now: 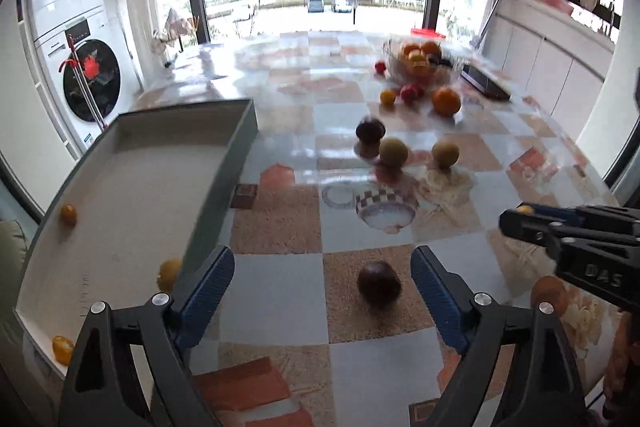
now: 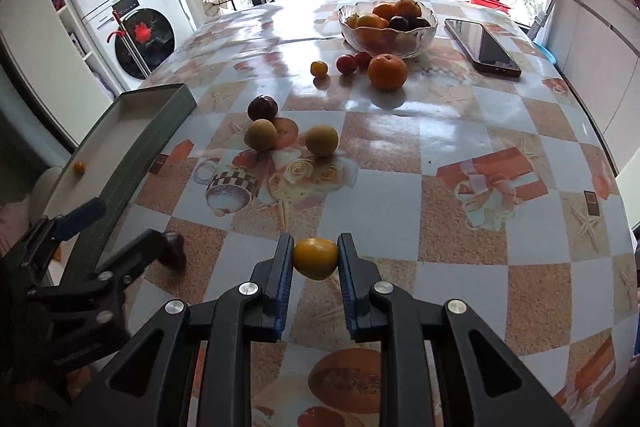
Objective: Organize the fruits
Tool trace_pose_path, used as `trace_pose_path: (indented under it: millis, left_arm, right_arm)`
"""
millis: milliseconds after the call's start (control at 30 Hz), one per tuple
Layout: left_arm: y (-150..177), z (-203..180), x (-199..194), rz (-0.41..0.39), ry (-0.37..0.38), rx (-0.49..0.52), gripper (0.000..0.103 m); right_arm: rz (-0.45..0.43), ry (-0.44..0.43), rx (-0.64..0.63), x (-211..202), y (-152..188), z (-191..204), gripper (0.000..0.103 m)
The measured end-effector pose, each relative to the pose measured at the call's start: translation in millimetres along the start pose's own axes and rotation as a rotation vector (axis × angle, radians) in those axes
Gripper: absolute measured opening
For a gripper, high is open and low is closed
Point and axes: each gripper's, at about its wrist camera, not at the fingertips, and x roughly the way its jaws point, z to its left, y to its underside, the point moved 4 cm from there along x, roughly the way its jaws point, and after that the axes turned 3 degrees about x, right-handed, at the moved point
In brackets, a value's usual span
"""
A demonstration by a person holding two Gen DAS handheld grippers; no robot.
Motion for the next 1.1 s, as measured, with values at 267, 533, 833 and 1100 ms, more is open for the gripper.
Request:
trace_pose_path:
  millis: [267, 533, 833, 1100]
  left_arm:
    - [10, -11, 25, 0.094, -0.011, 0.009, 0.062]
    - [8, -21, 20, 0.116, 0.029, 0.021, 0.028]
    - [11, -10, 20, 0.119, 0.032, -0.017, 0.028]
    - [14, -12, 18, 0.081, 0.016, -0.001, 0.028]
  right_arm:
    - [0.002, -0.008, 0.026, -3, 7, -10, 0.024]
    - [0.012, -0.006, 0.030, -3, 10, -12, 0.024]
    - [0.025, 0.004, 0.046, 1, 16, -14, 0.024]
    - [0.004, 0.050, 0.024, 2, 21, -17, 0.024]
